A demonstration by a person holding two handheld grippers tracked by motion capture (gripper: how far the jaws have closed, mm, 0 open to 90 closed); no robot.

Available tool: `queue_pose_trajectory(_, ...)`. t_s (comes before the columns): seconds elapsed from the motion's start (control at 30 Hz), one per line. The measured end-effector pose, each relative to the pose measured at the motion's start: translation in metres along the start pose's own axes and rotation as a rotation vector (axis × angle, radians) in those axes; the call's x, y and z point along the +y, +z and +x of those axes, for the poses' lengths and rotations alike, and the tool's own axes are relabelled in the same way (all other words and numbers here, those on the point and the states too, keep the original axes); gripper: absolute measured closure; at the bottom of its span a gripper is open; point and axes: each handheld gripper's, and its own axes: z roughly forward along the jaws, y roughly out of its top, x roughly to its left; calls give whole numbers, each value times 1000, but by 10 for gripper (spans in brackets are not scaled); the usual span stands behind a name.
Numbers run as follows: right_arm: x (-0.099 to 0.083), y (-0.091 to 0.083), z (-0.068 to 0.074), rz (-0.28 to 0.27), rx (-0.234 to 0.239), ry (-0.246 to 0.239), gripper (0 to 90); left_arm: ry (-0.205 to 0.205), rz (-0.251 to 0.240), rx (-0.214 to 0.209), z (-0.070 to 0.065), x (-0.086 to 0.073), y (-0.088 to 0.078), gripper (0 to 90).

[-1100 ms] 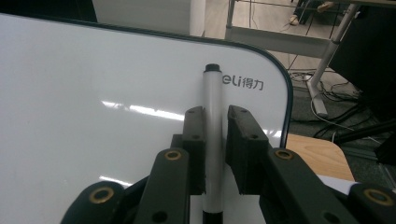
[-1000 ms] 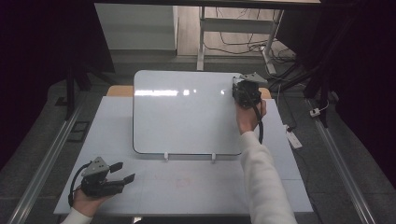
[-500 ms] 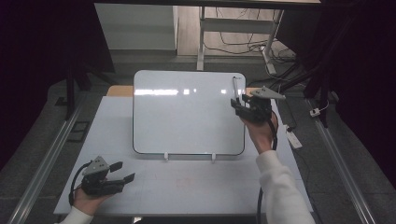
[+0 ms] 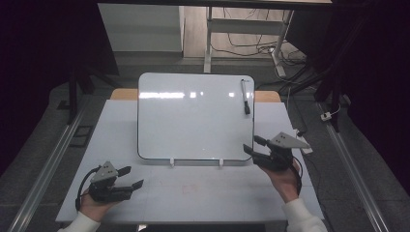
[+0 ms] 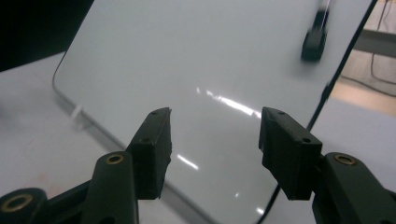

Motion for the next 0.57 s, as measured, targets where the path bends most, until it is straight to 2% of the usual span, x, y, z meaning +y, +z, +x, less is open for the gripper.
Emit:
queue_pose_trajectory(0.07, -16, -7, 1, 15, 18, 1, 432, 2, 3, -3, 0, 0, 1, 287)
queue_pose_trajectory(0.3, -63, -29, -3, 77, 22, -5, 429, 3, 11, -9, 0, 1, 3, 261)
queue_pose_trajectory(0.4, -71, -32, -4, 88, 12, -16, 427, 15, 9, -8, -2, 3, 3, 257)
queue_pose_trajectory(0.57, -72, -32, -5, 83, 17, -17, 413, 19, 13, -5, -3, 3, 5, 244)
